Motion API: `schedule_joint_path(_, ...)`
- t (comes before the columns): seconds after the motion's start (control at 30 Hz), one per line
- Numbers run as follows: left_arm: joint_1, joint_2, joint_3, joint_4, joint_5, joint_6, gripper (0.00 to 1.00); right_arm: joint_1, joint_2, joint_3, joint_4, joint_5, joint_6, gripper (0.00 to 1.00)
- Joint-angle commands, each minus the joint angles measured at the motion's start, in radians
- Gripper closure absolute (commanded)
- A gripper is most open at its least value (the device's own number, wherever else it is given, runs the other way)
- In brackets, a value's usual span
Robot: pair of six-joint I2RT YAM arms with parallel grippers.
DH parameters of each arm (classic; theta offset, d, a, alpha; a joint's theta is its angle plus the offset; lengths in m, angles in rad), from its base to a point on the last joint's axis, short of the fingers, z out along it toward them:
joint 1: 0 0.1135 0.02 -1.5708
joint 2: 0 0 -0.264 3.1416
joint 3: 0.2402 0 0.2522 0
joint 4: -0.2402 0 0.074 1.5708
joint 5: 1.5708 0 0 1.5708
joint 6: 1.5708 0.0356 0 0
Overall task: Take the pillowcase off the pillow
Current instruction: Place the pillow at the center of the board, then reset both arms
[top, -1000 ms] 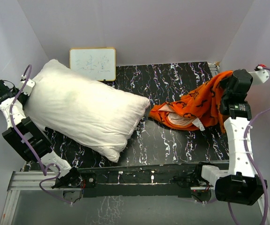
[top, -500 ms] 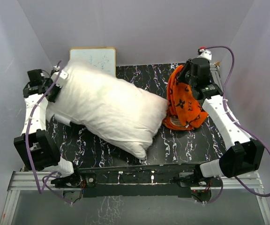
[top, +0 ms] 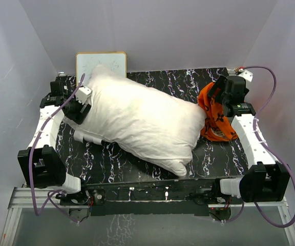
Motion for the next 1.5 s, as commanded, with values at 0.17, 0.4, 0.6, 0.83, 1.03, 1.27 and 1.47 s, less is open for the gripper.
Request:
schedule_joint_path(0.17,0.034,0.033,0.325,-0.213,0.029,-0.009,0.03,0.009,-0.089,0.112,0.029,0.095,-0.104,0.02)
schedule_joint_path(0.4,0.164,0.12,0.634,-0.279,0.026,-0.028,0.03,0.009,-0.187,0.187,0.084,0.352,-0.174,0.02)
schedule_joint_path(0.6,0.184,0.06,0.529,-0.135,0.076,-0.152,0.03,0.009,-0.206,0.177,0.064,0.122,-0.117,0.02)
schedule_joint_path(0.83,0.183,-0.052,0.152,0.166,0.181,-0.443,0.03,0.009,-0.329,-0.195,0.313,-0.036,-0.11,0.02)
schedule_joint_path(1.03,0.184,-0.155,-0.259,0.57,0.208,-0.602,0.03,0.009,-0.398,-0.5,0.497,0.134,-0.109,0.02)
schedule_joint_path(1.27,0.184,-0.185,-0.599,0.952,0.275,-0.714,0.03,0.009,-0.432,-0.766,0.786,0.245,-0.175,0.02)
schedule_joint_path(1.47,0.182,-0.104,-0.748,1.223,0.313,-0.758,0.03,0.009,-0.397,-0.913,0.952,0.308,-0.205,0.02)
